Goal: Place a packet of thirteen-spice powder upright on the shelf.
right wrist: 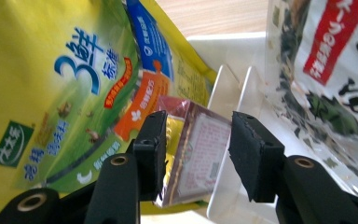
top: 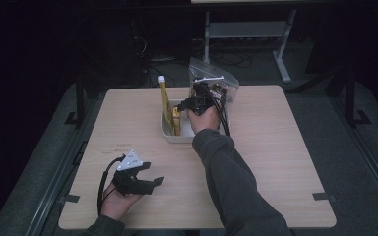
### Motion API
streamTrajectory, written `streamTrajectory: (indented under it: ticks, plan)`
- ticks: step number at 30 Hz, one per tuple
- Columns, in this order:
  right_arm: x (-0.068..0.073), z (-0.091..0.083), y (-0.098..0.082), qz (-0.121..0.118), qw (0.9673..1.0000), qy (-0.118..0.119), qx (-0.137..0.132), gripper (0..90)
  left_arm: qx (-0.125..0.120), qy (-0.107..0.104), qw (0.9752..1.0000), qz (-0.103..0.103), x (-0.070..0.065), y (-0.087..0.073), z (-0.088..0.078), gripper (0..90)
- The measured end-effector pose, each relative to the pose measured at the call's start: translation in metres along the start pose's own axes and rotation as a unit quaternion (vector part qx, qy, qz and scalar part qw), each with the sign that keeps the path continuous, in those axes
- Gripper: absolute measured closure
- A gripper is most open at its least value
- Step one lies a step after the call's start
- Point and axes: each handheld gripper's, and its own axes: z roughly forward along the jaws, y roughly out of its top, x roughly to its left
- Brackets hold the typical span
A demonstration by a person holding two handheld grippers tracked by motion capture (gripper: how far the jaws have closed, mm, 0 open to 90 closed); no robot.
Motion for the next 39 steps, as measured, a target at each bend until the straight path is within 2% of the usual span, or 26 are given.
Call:
streamTrajectory:
  ticks: [6,14,21,39]
  plan:
    - [0.002,-0.003,-0.001,-0.009,0.9999,0.012,-0.001,52.2,-0.002,0.002,1.0000,-0.002,0.002,-0.001,-0.001,23.8]
    - [-0.004,-0.017,-0.017,-0.014,0.9986,0.050,0.002,48.0,0.001,0.002,1.0000,0.001,0.000,0.000,0.001,23.7]
    - [-0.015,-0.032,-0.030,-0.008,0.9959,0.090,0.005,44.8,-0.001,0.007,1.0000,0.000,0.002,-0.001,0.000,23.5]
    - [-0.039,-0.060,-0.063,-0.007,0.9910,0.132,0.018,43.1,-0.002,0.004,1.0000,0.003,0.002,-0.002,0.000,23.0]
